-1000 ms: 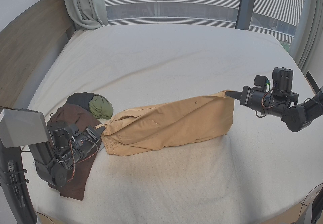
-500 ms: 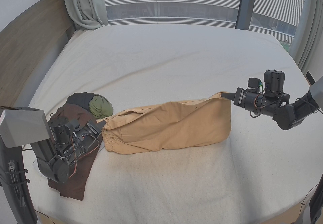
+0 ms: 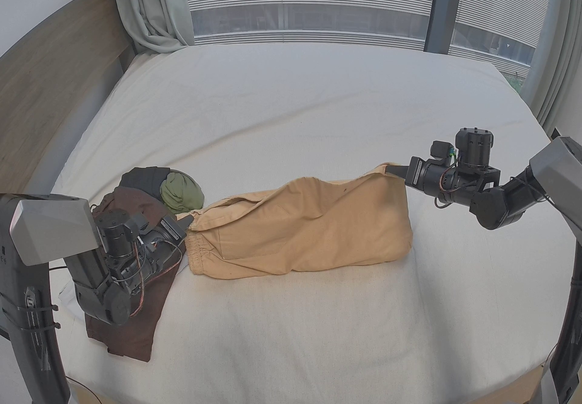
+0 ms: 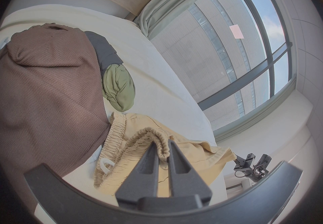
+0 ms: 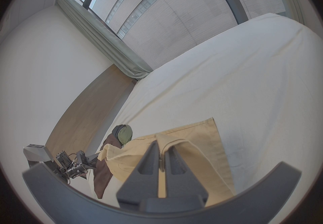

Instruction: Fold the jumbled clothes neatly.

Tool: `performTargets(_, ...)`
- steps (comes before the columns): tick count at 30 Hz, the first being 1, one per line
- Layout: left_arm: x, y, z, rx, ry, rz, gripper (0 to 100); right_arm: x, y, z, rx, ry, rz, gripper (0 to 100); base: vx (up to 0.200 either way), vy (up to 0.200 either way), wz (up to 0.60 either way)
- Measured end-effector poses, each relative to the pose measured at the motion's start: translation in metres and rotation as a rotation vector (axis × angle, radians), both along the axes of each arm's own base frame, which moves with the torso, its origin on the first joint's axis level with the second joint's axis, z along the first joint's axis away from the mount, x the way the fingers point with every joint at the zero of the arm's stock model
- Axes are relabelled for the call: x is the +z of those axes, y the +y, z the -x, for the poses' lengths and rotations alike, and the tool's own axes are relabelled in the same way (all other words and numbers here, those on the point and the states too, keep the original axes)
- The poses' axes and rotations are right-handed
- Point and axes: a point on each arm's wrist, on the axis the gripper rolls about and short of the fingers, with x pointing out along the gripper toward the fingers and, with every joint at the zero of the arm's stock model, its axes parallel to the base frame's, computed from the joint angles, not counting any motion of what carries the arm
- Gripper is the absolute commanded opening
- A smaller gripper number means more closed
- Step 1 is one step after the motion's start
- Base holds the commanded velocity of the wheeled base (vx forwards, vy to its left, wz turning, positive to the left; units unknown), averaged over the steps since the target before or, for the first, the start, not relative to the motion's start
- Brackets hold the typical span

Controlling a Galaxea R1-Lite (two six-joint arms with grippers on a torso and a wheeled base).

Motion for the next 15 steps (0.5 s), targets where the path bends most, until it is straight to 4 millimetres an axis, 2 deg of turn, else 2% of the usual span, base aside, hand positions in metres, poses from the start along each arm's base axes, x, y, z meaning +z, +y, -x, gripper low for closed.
performTargets(15,-0.009,0.004,-0.015,0.015,-0.011,0.002,0,-0.021,0.004,-0.028,-0.023,-0.035,-0.016,0,0.000,0.000,0.00)
